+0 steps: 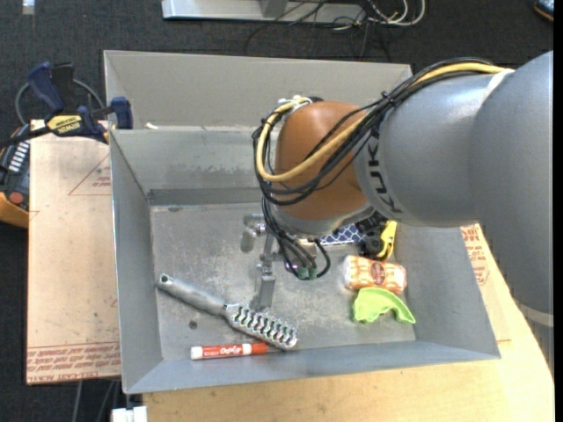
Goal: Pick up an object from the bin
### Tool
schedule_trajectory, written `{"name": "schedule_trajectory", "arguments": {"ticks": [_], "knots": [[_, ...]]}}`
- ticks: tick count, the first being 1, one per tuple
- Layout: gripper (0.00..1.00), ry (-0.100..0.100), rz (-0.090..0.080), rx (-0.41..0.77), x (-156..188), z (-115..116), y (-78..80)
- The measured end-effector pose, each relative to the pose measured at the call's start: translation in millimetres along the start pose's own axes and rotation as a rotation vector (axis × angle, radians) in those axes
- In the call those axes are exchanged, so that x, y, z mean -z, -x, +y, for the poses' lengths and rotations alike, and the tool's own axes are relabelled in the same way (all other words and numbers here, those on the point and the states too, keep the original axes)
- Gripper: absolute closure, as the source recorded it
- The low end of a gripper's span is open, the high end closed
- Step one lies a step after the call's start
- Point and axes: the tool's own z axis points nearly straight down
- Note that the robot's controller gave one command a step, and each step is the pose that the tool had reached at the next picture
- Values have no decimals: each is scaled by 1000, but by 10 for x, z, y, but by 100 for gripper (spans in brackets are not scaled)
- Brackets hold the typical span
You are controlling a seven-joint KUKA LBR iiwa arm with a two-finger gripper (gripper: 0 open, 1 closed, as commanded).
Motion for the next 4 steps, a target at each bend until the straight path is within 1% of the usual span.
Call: {"name": "schedule_trajectory", "arguments": {"ticks": [1,2,3,4], "knots": [[0,1,-7,-4,47,-10,17],[0,2,2,-135,-742,548,-459],[0,3,-8,-193,-330,479,-393],[0,4,0,-137,-739,551,-449]]}}
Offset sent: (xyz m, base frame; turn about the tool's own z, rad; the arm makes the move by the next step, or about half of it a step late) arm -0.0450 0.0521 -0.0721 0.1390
